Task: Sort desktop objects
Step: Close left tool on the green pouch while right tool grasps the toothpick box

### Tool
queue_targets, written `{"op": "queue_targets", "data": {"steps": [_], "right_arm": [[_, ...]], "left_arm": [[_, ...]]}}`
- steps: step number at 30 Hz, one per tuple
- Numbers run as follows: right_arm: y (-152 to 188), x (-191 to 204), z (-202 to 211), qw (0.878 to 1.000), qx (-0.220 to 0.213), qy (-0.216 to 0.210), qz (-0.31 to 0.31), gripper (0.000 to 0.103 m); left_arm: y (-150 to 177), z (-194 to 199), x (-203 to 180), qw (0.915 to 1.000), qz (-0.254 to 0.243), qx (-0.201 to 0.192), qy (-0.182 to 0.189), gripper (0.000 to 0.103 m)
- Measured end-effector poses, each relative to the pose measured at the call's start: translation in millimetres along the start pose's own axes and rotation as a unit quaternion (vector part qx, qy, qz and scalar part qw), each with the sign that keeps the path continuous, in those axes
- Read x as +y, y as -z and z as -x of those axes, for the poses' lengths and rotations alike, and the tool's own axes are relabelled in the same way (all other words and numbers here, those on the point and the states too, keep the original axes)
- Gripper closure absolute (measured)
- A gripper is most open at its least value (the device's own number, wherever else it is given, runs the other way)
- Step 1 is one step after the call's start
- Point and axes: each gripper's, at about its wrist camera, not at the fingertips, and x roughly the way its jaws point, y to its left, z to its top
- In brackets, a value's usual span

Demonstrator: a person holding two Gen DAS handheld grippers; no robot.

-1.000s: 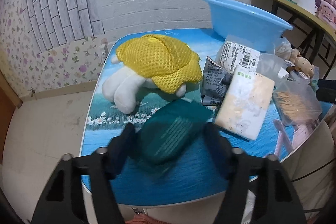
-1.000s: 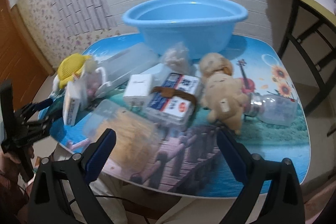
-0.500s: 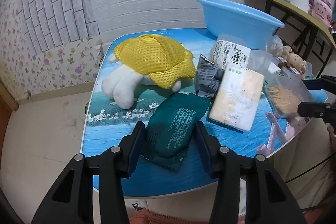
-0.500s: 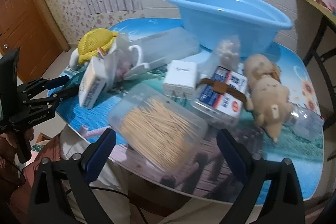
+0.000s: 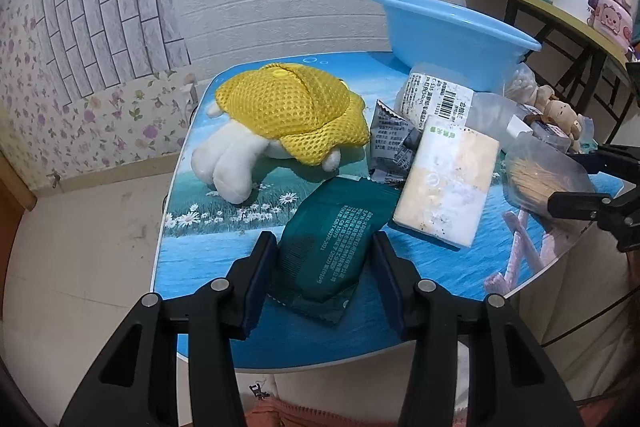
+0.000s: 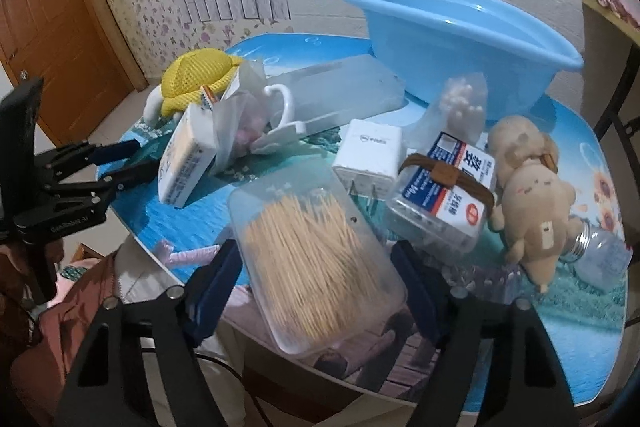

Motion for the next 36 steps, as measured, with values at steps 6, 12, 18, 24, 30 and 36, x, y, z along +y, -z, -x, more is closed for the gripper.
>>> {"op": "queue_targets", "data": {"steps": [6, 12, 18, 24, 30, 36], "right_arm": [[7.8, -2.7, 6.5, 1.000, 0.004, 0.003, -0.002, 0.030], [13.0, -12.7, 13.3, 0.999, 0.003, 0.036, -0.024, 0.031], [20.0, -19.2, 19.4, 0.998, 0.011, 0.041, -0.035, 0.031], [19.3, -13.5, 20.6, 0.999, 0.015, 0.038, -0.019, 0.031], [20.9, -5.3, 16.7, 0.999, 0.028, 0.030, 0.002, 0.030], [20.5, -8.8, 15.6, 1.000, 0.022, 0.010, 0.001, 0.030]], "left_arm": [[0.0, 2.6, -4.0, 1.0000, 0.002, 0.003, 0.000, 0.056], [0.8, 3.2, -8.2, 0.9998, 0.012, 0.007, -0.014, 0.056], [1.5, 5.3, -12.8, 0.9998, 0.009, 0.012, -0.013, 0.056], [2.9, 7.1, -17.0, 0.9998, 0.003, 0.014, -0.010, 0.056], [3.8, 7.3, -17.8, 0.9999, -0.001, 0.012, -0.007, 0.055], [1.0, 4.5, -14.5, 1.0000, -0.001, 0.008, -0.005, 0.055]]}}
